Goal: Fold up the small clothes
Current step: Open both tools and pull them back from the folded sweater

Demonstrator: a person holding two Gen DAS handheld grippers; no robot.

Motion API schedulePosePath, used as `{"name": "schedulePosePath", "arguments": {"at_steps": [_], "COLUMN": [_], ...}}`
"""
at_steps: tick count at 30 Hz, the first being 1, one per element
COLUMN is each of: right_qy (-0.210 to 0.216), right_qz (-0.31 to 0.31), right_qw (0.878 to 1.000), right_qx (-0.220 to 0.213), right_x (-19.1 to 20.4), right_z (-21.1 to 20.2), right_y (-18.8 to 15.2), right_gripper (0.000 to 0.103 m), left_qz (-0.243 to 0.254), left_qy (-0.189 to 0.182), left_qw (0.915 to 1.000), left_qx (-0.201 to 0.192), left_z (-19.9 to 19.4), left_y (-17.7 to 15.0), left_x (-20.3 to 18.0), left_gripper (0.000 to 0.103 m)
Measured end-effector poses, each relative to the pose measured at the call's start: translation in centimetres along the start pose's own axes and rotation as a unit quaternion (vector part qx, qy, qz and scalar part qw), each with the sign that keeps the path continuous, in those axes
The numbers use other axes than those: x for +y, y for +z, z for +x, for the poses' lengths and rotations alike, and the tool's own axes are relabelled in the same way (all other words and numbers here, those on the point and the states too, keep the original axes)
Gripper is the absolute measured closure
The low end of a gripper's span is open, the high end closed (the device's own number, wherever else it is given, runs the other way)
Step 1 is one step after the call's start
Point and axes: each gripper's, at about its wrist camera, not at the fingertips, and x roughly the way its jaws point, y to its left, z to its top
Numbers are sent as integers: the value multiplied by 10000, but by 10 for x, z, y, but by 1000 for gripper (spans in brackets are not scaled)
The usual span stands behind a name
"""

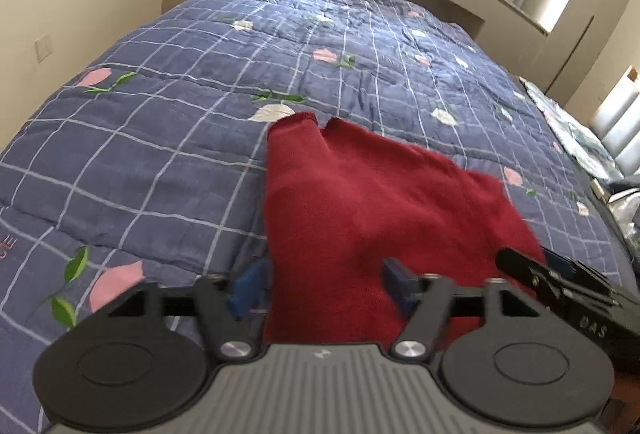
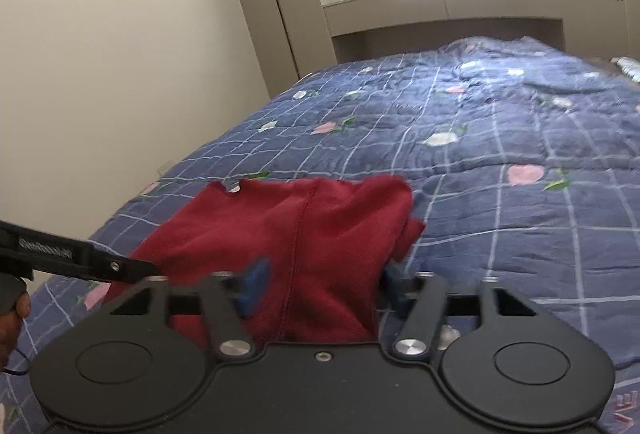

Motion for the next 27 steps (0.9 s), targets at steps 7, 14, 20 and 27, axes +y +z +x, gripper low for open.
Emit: {"name": "schedulePosePath", "arguments": {"at_steps": [7, 14, 20, 27], "right_qy": [-180, -284, -402, -592], "right_qz": [-111, -225, -410, -608], "right_qw": [9989, 9937, 9883, 9834], "right_qx": [-428, -1057, -1413, -1605], "right_x": [15, 43, 68, 92], "right_z": [-49, -124, -184, -241], "right_y": [3, -5, -37, -82], "right_gripper": [3, 1, 1, 1], "left_qz": [-36, 154, 516, 730], "left_qy": [133, 395, 649, 773], "left_qw": [9989, 9930, 9828, 9731], "left_qx": [-440, -1098, -1648, -2043], "left_z": [-45, -109, -161, -199], "left_y": [-13, -53, -105, -165], "left_x": [-5, -17, -29, -36], "left_gripper": [4, 1, 1, 0]}}
